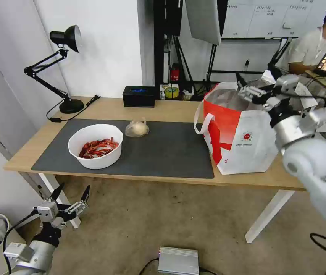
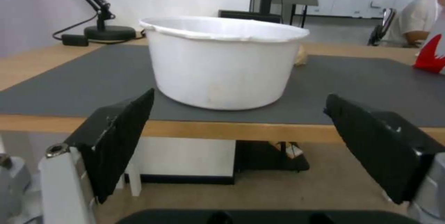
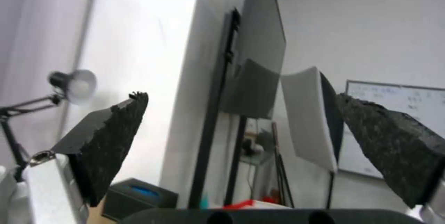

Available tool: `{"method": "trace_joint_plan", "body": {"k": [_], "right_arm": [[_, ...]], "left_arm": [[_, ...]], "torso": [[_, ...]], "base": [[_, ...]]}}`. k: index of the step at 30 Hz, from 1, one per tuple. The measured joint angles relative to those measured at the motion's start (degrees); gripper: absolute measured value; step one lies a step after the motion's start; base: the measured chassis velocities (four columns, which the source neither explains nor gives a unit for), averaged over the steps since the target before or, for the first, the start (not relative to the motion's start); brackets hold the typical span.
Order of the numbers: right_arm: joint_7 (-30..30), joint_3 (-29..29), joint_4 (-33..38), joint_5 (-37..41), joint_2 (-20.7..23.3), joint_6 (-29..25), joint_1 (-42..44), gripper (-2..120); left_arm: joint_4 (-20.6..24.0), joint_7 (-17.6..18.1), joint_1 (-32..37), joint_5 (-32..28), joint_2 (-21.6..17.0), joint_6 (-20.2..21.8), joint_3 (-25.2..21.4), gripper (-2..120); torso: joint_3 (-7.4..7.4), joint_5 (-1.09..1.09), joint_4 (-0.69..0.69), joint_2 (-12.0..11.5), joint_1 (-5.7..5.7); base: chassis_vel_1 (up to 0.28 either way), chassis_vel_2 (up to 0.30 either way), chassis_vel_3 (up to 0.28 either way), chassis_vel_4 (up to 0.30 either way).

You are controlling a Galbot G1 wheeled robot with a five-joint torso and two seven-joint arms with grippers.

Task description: Pick up the trash from the table and place it into the takeout bag.

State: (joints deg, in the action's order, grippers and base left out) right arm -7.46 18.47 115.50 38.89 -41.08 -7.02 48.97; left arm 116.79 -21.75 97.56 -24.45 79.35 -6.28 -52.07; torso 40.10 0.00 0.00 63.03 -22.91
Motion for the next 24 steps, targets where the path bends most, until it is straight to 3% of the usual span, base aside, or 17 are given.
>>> {"method": "trace_joint_plan", "body": {"k": [5, 14, 24], "right_arm": [[1.5, 1.7, 1.8, -2.6, -1.8, -2.0, 3.2, 100], [5.8, 10.6, 4.7, -9.1, -8.6, -5.9, 15.7, 100], [7.0, 16.6, 7.3, -14.5, -19.9, -7.8, 28.7, 100]], "left_arm": [[0.5, 0.1, -0.1, -0.1, -0.3, 0.3, -0.3, 100], [1.5, 0.2, -0.2, 0.0, -0.2, 1.1, -0.2, 100], [1.2, 0.2, -0.2, 1.0, 0.4, 1.1, 0.3, 100]], "torso": [[0.0, -0.01, 0.01, 0.0, 0.0], [0.0, 0.0, 0.0, 0.0, 0.0], [0.0, 0.0, 0.0, 0.0, 0.0]], "base": [[0.0, 0.0, 0.0, 0.0], [0.0, 0.0, 0.0, 0.0], [0.0, 0.0, 0.0, 0.0]]}}
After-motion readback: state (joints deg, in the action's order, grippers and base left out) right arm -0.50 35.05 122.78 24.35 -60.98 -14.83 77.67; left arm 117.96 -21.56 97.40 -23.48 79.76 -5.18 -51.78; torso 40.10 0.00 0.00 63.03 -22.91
